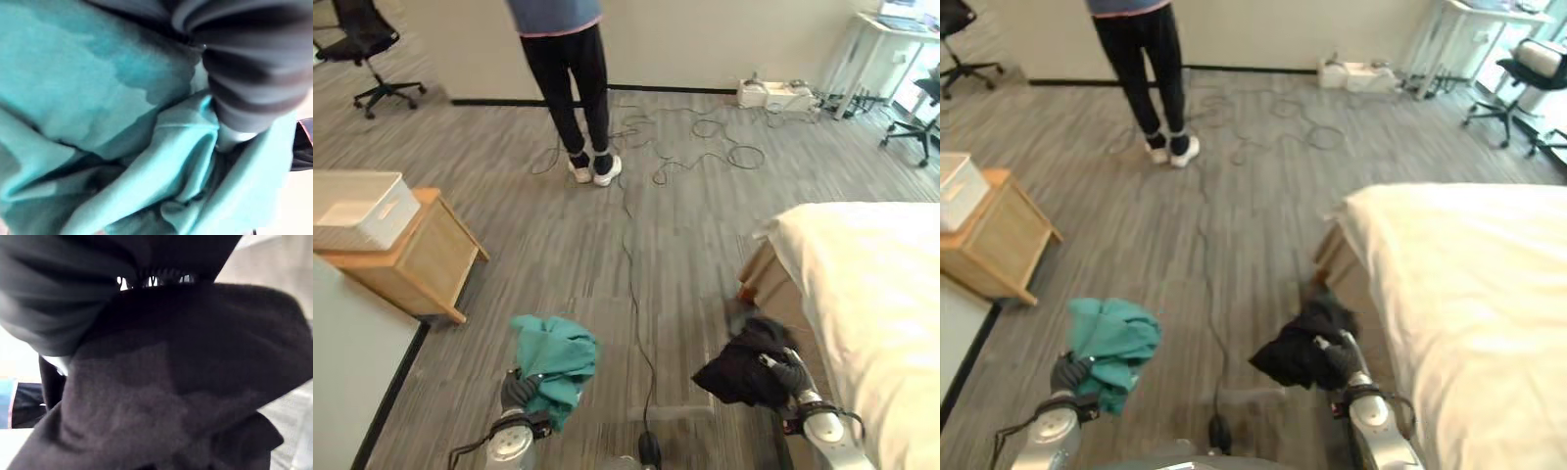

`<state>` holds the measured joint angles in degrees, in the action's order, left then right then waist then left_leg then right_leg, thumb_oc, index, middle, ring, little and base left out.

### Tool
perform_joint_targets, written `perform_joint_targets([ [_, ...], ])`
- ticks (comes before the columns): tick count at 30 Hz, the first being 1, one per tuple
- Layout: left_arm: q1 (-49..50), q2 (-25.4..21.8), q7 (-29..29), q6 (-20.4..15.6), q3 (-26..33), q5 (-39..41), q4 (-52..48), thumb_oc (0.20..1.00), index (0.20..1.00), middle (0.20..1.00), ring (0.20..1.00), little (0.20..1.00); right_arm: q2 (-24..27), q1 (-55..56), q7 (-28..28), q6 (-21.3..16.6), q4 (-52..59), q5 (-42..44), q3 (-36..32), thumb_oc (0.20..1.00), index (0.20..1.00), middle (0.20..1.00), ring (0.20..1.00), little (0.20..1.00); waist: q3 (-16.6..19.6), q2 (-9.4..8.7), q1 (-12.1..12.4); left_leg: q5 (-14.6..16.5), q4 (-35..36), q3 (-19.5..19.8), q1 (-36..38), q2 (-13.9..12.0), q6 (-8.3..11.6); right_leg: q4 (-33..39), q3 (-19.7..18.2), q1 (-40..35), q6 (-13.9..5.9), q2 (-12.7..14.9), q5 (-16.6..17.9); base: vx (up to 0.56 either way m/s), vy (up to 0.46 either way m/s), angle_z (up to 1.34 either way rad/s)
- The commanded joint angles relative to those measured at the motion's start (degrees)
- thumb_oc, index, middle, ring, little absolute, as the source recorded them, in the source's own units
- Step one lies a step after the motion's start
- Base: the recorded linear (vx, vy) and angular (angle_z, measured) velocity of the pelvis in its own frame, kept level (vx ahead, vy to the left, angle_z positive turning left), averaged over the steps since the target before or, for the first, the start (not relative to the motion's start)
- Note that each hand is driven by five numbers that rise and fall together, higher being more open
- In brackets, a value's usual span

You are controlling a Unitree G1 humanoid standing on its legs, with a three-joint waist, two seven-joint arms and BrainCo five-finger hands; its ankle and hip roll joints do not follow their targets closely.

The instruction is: Tidy up the quilt and then pick up the clothes from the bed and put them into the laundry hamper.

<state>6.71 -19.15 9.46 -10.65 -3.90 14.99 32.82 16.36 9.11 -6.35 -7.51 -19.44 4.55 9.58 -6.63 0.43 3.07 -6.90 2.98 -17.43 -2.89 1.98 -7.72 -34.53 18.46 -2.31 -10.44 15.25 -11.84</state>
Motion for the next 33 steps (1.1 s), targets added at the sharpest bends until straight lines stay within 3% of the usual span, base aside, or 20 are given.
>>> perform_joint_targets([
  [1, -3.81, 1.30, 0.38, -3.64, -2.44, -2.46, -3.26, 0.200, 0.200, 0.200, 0.200, 0.200, 1.55, -0.40, -1.53, -2.92, 3.04, 1.33, -2.43, 0.200, 0.200, 0.200, 0.200, 0.200, -3.37, -0.08, -1.81, 5.53, 2.02, 1.64, 2.64, -4.88, 8.20, 18.88, -0.15, 8.00, 1.34, -4.69, 9.02, 0.03, -0.094, 1.19],
  [2, -4.87, 1.25, 0.55, -3.70, -3.38, -2.97, -2.50, 0.200, 0.200, 0.200, 0.200, 0.200, 1.33, -0.57, -1.93, -3.03, 2.71, 1.96, -2.71, 0.200, 0.200, 0.200, 0.200, 0.200, -3.31, -0.21, -2.57, 5.78, 2.02, 3.59, 2.79, -4.31, 8.38, 23.78, -3.20, 8.44, 1.52, -6.32, 9.52, 0.17, -0.110, 1.16],
  [3, -6.43, 1.05, 0.97, -3.60, -5.33, -5.02, -1.48, 0.200, 0.200, 0.200, 0.200, 0.200, 1.21, -1.00, -3.00, -3.26, 1.19, 2.75, -3.10, 0.200, 0.200, 0.200, 0.200, 0.200, -3.01, -1.24, -3.27, 6.32, 2.02, 6.66, 3.11, -2.74, 8.38, 29.60, -8.79, 7.35, 1.31, -8.17, 10.56, 0.20, -0.108, 1.22],
  [7, -5.40, 2.73, 1.44, -3.51, -5.21, -5.55, -2.01, 0.200, 0.200, 0.200, 0.200, 0.200, 1.13, 0.11, -2.18, -2.97, 1.45, 1.78, -2.47, 0.200, 0.200, 0.200, 0.200, 0.200, -2.17, -1.88, -2.38, 7.39, 2.02, 7.89, 4.07, -1.76, 7.99, 31.59, -8.28, 5.36, 0.85, -7.67, 12.23, 0.09, -0.093, 0.80],
  [8, -11.55, 7.73, 3.69, -2.12, -9.00, -6.74, 5.04, 0.200, 0.200, 0.200, 0.200, 0.200, 1.32, -5.66, -2.04, 0.26, -18.53, -4.95, 3.48, 0.200, 0.200, 0.200, 0.200, 0.200, -0.38, -1.31, 0.32, 6.82, 2.02, 11.28, 5.43, -1.69, 9.74, 34.49, -6.87, 0.07, 1.93, -10.42, 10.98, 0.01, -0.027, 0.16],
  [15, -12.59, 5.18, 2.46, -1.33, -9.76, -8.34, 3.88, 0.200, 0.200, 0.200, 0.200, 0.200, 3.30, -7.16, -1.05, 0.04, -14.20, -4.88, 5.00, 0.200, 0.200, 0.200, 0.200, 0.200, -0.89, -2.26, 0.66, 7.85, 1.96, 10.56, 8.76, -2.77, 10.82, 36.93, -6.67, -2.31, 3.01, -11.69, 10.44, 0.11, -0.103, -0.10],
  [17, -12.84, 4.45, 2.37, -1.62, -9.13, -7.94, 2.52, 0.200, 0.200, 0.200, 0.200, 0.200, 4.84, -8.34, -0.99, -0.34, -10.73, -5.10, 5.08, 0.200, 0.200, 0.200, 0.200, 0.200, -2.24, -2.73, 1.26, 8.78, -6.43, 10.53, 6.45, -3.87, 11.81, 38.25, -7.45, -3.63, 3.89, -12.13, 10.10, 0.11, -0.192, -0.22],
  [20, -13.16, 4.44, 2.31, -1.61, -9.02, -7.92, 0.31, 0.200, 0.200, 0.200, 0.200, 0.200, 7.95, -9.06, -1.14, -0.66, -7.32, -5.57, 4.42, 0.200, 0.200, 0.200, 0.200, 0.200, -5.67, -2.71, 2.69, 2.88, -27.18, 12.25, -4.85, -6.34, 12.78, 39.09, -7.27, -6.22, 6.53, -12.71, 8.67, 0.11, -0.200, -0.23],
  [22, -12.82, 4.44, 2.35, -1.49, -9.11, -8.07, -0.57, 0.200, 0.200, 0.200, 0.200, 0.200, 8.57, -9.61, -1.39, -0.43, -6.94, -5.83, 4.11, 0.200, 0.200, 0.200, 0.200, 0.200, -6.38, -2.79, 3.21, 2.53, -31.31, 12.63, -8.14, -5.55, 12.34, 39.40, -7.34, -7.22, 6.78, -12.94, 8.03, 0.21, -0.080, -0.20],
  [23, -11.24, 4.34, 2.45, -1.51, -8.27, -8.32, -2.43, 0.200, 0.200, 0.200, 0.200, 0.200, 9.21, -9.72, -1.29, -0.09, -5.54, -6.87, 3.83, 0.200, 0.200, 0.200, 0.200, 0.200, -6.20, -2.97, 4.51, 4.48, -30.58, 12.39, -12.03, -2.88, 11.57, 39.53, -9.26, -8.72, 6.55, -13.04, 6.16, 0.24, 0.000, -0.40],
  [25, -10.59, 4.28, 2.40, -1.49, -7.83, -8.52, -2.76, 0.200, 0.200, 0.200, 0.200, 0.200, 9.42, -9.46, -1.13, -0.10, -5.11, -7.26, 3.58, 0.200, 0.200, 0.200, 0.200, 0.200, -5.52, -3.27, 5.06, 5.09, -26.61, 11.00, -13.22, -2.40, 10.92, 39.53, -9.70, -8.86, 6.14, -12.93, 5.30, 0.47, 0.032, -0.74],
  [26, -9.88, 4.30, 2.15, -1.34, -7.25, -9.32, -3.04, 0.200, 0.200, 0.200, 0.200, 0.200, 9.70, -9.39, -1.01, -0.36, -5.12, -7.76, 3.10, 0.200, 0.200, 0.200, 0.200, 0.200, -4.34, -2.60, 5.64, 4.61, -15.84, 6.48, -13.38, -3.35, 10.66, 39.53, -9.30, -9.87, 5.23, -13.29, 3.67, 0.79, 0.104, -0.63],
  [27, -9.67, 4.46, 2.03, -1.18, -7.04, -10.17, -2.71, 0.200, 0.200, 0.200, 0.200, 0.200, 9.76, -9.64, -0.96, -0.40, -5.01, -8.02, 3.13, 0.200, 0.200, 0.200, 0.200, 0.200, -3.65, -2.25, 6.09, 2.61, -9.43, 3.19, -13.81, -3.78, 10.91, 39.53, -8.83, -11.09, 4.79, -13.60, 2.65, 0.65, 0.102, -0.18],
  [28, -9.60, 4.46, 2.04, -1.18, -7.04, -10.22, -2.71, 0.200, 0.200, 0.200, 0.200, 0.200, 9.74, -9.59, -0.96, -0.40, -5.00, -8.02, 3.15, 0.200, 0.200, 0.200, 0.200, 0.200, -3.91, -2.70, 6.17, 2.16, -8.10, 2.86, -12.70, -3.10, 10.85, 39.53, -8.86, -11.56, 4.59, -12.99, 2.34, 0.71, 0.103, -0.02],
  [29, -9.50, 4.54, 2.03, -0.98, -6.97, -11.24, -1.88, 0.200, 0.200, 0.200, 0.200, 0.200, 9.32, -10.13, -0.68, -0.35, -5.07, -8.50, 3.36, 0.200, 0.200, 0.200, 0.200, 0.200, -2.95, -3.07, 6.57, 2.44, -1.76, -0.35, -14.04, -3.34, 10.82, 39.53, -8.04, -14.25, 3.85, -12.73, 0.73, 0.73, 0.090, -0.03],
  [32, -8.59, 3.87, 1.87, -0.79, -6.42, -11.10, -1.90, 0.200, 0.200, 0.200, 0.200, 0.200, 8.01, -9.98, -0.16, -0.46, -4.38, -8.57, 3.34, 0.200, 0.200, 0.200, 0.200, 0.200, -1.88, -4.23, 7.91, -0.17, 0.73, -0.89, -12.68, -2.73, 9.56, 37.87, -7.79, -16.67, 2.90, -12.37, 1.94, 0.68, 0.118, 0.20],
  [33, -8.17, 3.76, 2.01, -0.54, -6.93, -11.17, -1.76, 0.200, 0.200, 0.200, 0.200, 0.200, 6.49, -8.94, -0.37, -0.87, -4.94, -8.96, 3.44, 0.200, 0.200, 0.200, 0.200, 0.200, -1.43, -5.34, 8.56, -0.93, 0.47, 0.43, -10.47, -0.37, 7.21, 28.46, -8.18, -15.34, 0.06, -11.17, 6.74, 0.63, 0.190, -0.03],
])
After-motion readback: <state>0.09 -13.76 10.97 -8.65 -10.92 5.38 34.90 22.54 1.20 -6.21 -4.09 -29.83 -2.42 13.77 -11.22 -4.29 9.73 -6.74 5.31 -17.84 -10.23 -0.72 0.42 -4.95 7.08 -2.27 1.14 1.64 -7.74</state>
